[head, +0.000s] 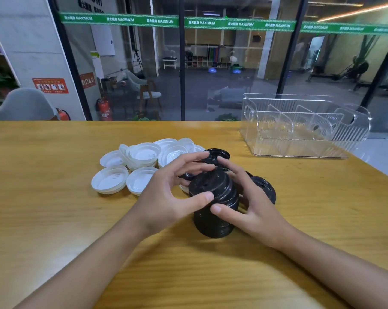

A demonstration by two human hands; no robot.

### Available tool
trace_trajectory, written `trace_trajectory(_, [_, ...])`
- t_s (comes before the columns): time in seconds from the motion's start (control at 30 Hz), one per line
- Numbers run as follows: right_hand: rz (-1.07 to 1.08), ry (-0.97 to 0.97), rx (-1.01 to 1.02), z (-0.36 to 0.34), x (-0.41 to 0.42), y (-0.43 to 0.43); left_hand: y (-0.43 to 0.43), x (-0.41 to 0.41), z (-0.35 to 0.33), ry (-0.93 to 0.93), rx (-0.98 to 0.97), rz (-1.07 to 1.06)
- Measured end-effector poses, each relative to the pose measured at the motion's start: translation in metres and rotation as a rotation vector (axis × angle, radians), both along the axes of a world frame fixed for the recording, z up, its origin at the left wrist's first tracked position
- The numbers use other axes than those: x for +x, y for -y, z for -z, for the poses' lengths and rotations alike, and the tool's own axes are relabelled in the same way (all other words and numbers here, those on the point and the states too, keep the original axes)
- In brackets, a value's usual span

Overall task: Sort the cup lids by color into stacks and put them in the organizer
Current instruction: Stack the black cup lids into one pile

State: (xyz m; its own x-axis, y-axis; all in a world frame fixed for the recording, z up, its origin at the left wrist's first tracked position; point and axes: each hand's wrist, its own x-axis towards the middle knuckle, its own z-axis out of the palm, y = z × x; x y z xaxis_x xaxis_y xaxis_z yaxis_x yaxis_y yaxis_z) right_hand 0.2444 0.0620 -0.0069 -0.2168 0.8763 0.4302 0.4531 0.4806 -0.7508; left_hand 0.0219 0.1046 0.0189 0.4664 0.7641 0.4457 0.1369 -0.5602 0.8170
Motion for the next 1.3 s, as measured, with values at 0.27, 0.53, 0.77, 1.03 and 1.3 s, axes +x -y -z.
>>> trace_trajectory(0.27, [0.011,-0.015,-0.003,0.001,0.0004,0.0015,-0.0015,0.0015,0.0079,0.018,-0.06,-0.022])
trace_trajectory(0.53, [-0.021,-0.025,-0.007,0.0004,0.0019,0.0,-0.0001,0.0,0.0023,0.016,-0.019,-0.039])
trace_trajectory(0.77, [-0.055,-0.033,-0.024,-0.0002,0.0056,-0.0014,-0.0023,-0.0021,0.0039,0.033,-0.013,-0.013])
trace_trajectory(1.03, [-0.057,-0.057,-0.025,0.0004,0.0051,0.0013,-0.0043,-0.0036,0.0036,0.03,-0.022,0.035])
trace_trajectory(1.3, [-0.057,-0.104,-0.072,0.0015,0.0054,0.0026,-0.0055,-0.0011,0.0092,0.018,-0.056,0.046])
